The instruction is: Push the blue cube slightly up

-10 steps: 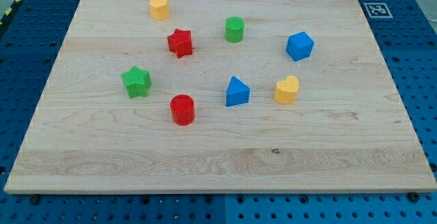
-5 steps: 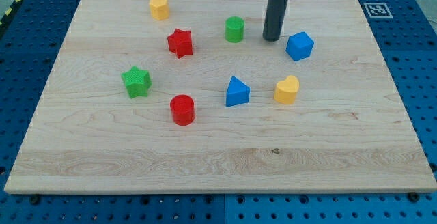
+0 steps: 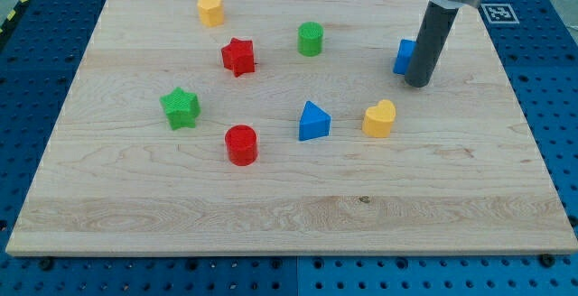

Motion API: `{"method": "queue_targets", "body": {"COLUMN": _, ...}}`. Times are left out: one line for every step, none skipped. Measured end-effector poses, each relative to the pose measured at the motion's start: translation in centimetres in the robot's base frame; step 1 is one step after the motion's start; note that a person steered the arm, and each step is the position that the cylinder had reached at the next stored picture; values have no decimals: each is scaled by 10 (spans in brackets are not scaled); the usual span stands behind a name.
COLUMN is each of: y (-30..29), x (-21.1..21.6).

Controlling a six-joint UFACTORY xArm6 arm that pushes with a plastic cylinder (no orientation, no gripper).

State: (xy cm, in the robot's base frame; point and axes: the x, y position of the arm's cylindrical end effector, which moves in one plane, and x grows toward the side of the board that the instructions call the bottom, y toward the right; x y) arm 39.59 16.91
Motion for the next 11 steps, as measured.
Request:
{"method": "queue_targets", "body": {"y": -11, "x": 0}}
{"method": "queue_targets", "body": {"y": -28, "x": -12}}
{"method": "queue_targets", "body": {"y": -28, "x": -38}}
{"method": "queue_targets", "body": {"y": -22, "x": -39}}
{"method": "queue_targets", "body": {"y": -20, "x": -33}}
{"method": "queue_targets", "body": {"y": -7, "x": -32}}
{"method": "queue_targets", "body": {"y": 16, "x": -32}}
{"method": "queue_targets", "body": {"y": 25, "x": -33}}
{"method": "queue_targets", "body": {"y": 25, "x": -37}}
{"method": "queue_targets", "body": {"y": 26, "x": -56}}
{"method": "queue_targets", "body": {"y": 26, "x": -73}}
